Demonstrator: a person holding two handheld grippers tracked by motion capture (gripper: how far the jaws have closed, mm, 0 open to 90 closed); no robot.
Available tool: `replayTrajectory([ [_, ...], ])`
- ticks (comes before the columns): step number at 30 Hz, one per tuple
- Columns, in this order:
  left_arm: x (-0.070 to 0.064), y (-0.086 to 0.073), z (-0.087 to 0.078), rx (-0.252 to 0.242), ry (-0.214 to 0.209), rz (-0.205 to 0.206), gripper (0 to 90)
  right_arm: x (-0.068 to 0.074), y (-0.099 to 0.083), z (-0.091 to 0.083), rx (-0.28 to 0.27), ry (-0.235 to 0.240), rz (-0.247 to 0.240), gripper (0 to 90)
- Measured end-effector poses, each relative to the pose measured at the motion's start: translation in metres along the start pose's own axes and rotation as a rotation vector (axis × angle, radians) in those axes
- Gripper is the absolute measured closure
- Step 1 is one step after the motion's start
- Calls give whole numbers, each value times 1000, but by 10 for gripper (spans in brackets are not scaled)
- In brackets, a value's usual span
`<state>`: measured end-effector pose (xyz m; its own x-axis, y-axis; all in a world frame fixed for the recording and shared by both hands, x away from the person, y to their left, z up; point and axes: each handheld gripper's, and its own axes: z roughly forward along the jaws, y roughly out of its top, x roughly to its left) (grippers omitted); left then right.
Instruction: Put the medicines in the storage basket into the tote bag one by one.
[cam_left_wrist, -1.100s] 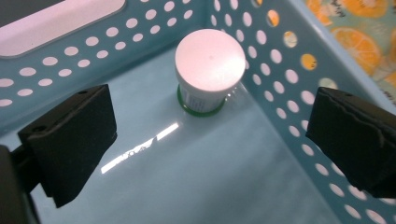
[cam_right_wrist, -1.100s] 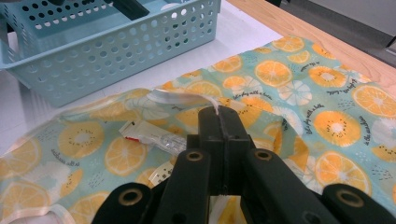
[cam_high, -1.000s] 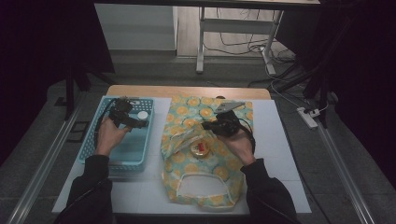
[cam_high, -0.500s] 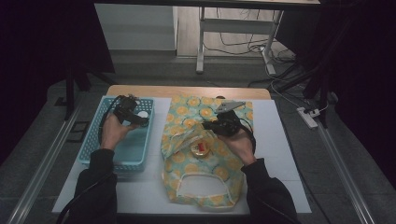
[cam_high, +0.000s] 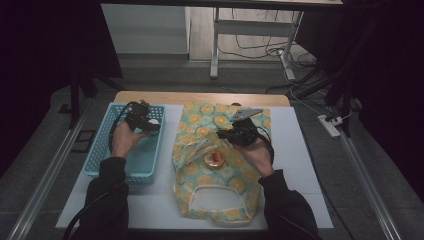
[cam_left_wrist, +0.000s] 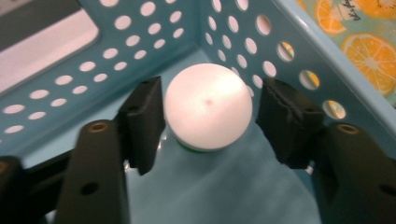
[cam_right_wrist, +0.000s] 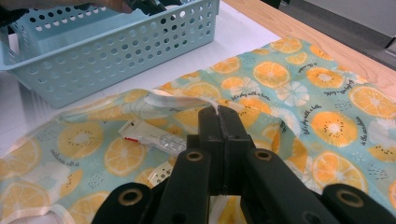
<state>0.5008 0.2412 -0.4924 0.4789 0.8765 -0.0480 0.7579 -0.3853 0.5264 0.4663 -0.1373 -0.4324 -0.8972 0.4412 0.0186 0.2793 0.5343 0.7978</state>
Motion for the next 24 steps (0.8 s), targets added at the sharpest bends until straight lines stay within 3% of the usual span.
replayTrajectory([
  [3, 1, 0, -1, 1, 1, -5, 497, -1, 0, 0, -1, -1, 0, 900],
  [14, 1, -3, -8, 12, 4, -28, 507, -1, 0, 0, 0, 0, 3, 900],
  [24, -2, -5, -25, -26, -17, -38, 508, 0, 0, 1, 0, 8, 9, 900],
])
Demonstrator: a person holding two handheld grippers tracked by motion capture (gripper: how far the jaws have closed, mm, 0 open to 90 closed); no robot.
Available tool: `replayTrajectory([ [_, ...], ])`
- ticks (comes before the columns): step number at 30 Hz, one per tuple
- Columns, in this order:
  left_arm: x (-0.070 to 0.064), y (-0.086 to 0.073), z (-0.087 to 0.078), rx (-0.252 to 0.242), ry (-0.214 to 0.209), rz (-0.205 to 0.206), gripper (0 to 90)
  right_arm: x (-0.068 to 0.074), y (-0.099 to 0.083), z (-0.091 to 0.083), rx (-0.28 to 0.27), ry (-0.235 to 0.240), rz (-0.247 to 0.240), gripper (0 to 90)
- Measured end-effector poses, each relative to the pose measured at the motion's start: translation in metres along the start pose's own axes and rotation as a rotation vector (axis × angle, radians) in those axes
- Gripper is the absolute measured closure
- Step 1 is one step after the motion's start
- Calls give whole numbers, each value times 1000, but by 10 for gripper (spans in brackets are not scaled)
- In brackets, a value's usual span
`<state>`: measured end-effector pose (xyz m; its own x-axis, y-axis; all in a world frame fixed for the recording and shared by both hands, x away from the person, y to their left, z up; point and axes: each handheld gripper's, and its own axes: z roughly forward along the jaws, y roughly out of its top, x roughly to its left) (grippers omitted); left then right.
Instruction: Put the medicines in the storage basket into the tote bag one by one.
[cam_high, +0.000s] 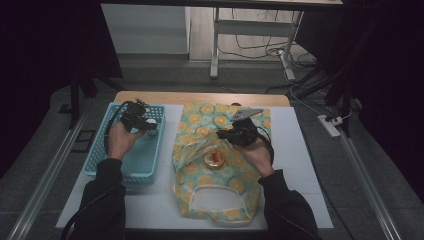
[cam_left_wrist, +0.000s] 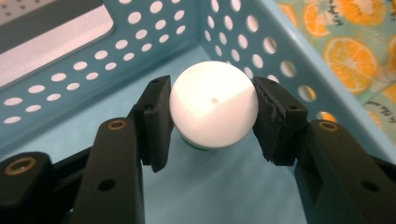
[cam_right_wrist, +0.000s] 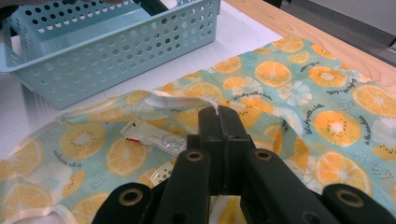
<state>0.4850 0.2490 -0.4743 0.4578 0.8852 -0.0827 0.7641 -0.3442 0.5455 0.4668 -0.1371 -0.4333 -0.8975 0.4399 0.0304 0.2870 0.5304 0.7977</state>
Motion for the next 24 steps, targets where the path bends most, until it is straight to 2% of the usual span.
replayTrajectory([
  [7, -4, 0, -13, -16, -19, 19, 508, 0, 0, 0, -1, 5, 4, 900],
  [17, -12, -4, -33, -39, -14, 54, 508, 1, 1, -1, -3, 5, 2, 900],
  [24, -19, -8, -45, -49, -28, 63, 508, 1, 1, 0, -2, 5, 1, 900],
])
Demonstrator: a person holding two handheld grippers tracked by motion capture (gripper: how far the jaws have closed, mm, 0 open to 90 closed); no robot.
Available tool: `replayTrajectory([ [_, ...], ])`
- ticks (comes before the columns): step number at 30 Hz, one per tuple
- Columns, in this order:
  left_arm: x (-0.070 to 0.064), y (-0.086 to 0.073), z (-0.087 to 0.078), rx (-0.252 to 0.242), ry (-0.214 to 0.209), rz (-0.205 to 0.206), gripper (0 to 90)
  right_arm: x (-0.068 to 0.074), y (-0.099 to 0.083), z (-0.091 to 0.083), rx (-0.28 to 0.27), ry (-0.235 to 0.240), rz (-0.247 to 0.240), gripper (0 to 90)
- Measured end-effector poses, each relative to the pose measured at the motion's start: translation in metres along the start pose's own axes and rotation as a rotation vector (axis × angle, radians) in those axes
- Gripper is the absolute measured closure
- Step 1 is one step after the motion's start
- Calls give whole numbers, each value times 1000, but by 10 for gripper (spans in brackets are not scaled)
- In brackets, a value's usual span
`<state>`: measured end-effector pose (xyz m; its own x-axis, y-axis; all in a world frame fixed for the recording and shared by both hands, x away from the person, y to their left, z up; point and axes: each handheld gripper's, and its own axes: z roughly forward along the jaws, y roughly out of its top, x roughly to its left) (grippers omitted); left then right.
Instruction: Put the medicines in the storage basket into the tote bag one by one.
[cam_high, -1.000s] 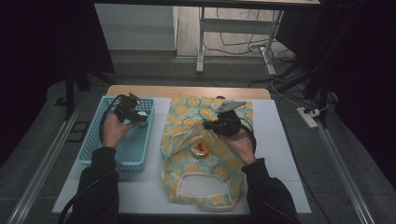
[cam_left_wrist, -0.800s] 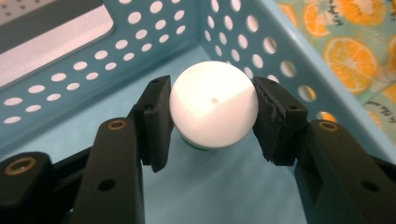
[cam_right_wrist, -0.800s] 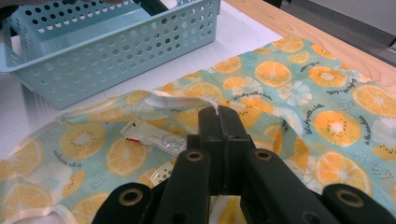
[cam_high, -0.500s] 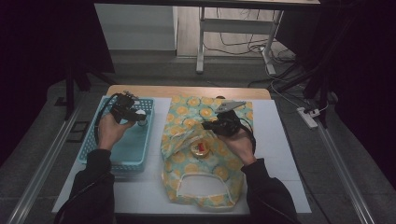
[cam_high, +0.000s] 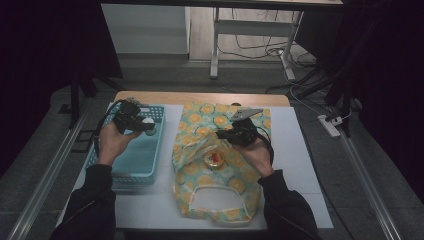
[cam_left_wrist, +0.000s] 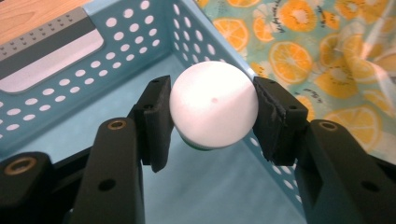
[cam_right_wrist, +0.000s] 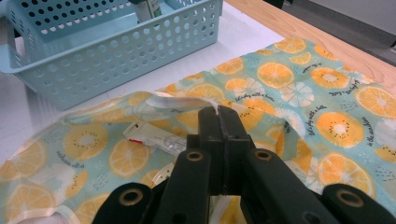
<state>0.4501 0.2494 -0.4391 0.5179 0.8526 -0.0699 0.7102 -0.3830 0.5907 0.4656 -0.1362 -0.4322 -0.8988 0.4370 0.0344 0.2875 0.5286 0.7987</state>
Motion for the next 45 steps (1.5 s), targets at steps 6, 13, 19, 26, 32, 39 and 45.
replayTrajectory([
  [6, -7, -1, -10, -11, -23, 19, 508, 0, 0, 0, 0, -1, 0, 900],
  [13, -18, -1, -22, -25, -45, 37, 508, 1, 1, -1, -3, -2, -3, 900],
  [19, -29, -1, -32, -48, -76, 60, 509, 0, 1, -1, -5, -5, -2, 900],
  [26, -47, -1, -37, -58, -116, 104, 508, 0, 1, -1, -6, -7, -2, 900],
  [32, -59, -1, -35, -57, -146, 132, 508, 0, 1, -2, -6, -8, -3, 900],
  [39, -73, -1, -32, -63, -186, 154, 508, 0, 1, -2, -7, -6, -3, 900],
  [45, -89, -1, -28, -62, -215, 186, 508, 0, 1, -2, -8, -7, -2, 900],
])
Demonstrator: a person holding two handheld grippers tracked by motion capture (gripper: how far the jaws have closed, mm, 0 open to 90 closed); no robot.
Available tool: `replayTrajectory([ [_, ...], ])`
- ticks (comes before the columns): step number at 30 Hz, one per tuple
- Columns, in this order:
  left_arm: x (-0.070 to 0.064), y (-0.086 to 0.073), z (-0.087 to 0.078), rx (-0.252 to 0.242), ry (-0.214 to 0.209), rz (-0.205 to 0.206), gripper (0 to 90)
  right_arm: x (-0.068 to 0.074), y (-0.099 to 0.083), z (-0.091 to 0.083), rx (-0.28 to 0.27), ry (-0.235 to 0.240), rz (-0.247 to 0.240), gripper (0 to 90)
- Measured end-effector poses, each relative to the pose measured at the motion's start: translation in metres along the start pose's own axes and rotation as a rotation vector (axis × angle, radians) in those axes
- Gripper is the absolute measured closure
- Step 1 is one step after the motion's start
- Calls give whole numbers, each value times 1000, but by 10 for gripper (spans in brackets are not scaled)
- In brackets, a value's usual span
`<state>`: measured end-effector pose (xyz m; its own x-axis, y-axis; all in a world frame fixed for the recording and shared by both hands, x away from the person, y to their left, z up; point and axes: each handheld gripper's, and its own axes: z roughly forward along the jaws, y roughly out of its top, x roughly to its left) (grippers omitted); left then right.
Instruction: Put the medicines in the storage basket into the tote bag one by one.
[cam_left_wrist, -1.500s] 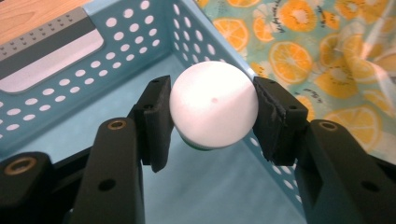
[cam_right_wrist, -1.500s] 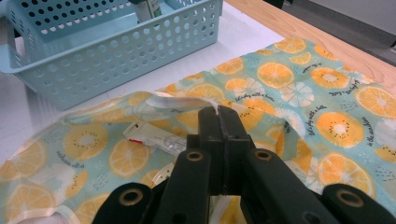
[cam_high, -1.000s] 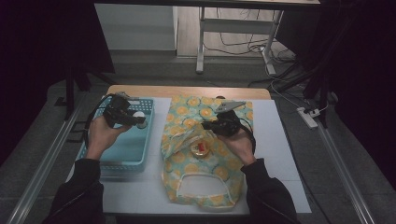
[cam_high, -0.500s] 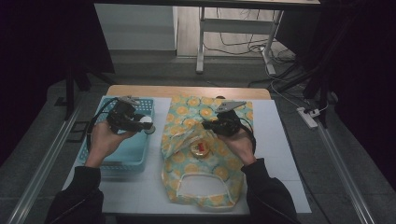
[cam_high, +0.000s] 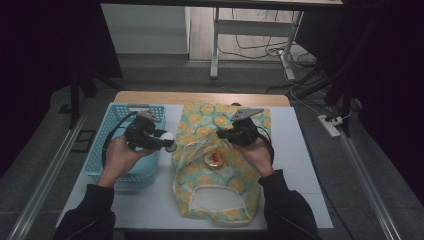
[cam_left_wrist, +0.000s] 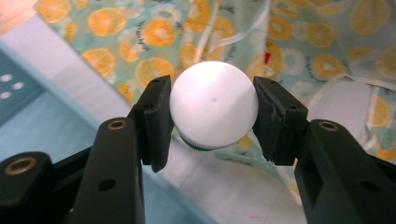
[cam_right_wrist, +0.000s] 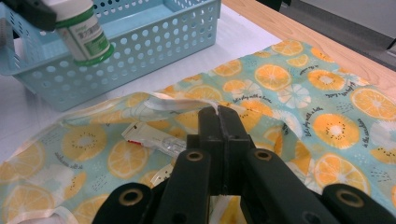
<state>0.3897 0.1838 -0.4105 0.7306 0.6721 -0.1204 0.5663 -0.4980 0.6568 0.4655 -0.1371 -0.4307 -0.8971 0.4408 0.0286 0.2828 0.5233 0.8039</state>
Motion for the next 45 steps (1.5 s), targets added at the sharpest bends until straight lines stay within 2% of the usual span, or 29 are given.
replayTrajectory([
  [13, -22, 8, 17, 14, -51, 54, 508, 0, 0, 0, 4, -2, -1, 900],
  [25, -45, 24, 35, 13, -100, 112, 508, 0, 0, 0, 1, -4, -2, 900],
  [37, -58, 38, 60, 35, -110, 159, 508, 0, 0, 0, -1, -5, -2, 900],
  [45, -66, 47, 78, 52, -95, 184, 508, 0, 0, 0, -2, -7, -4, 900],
])
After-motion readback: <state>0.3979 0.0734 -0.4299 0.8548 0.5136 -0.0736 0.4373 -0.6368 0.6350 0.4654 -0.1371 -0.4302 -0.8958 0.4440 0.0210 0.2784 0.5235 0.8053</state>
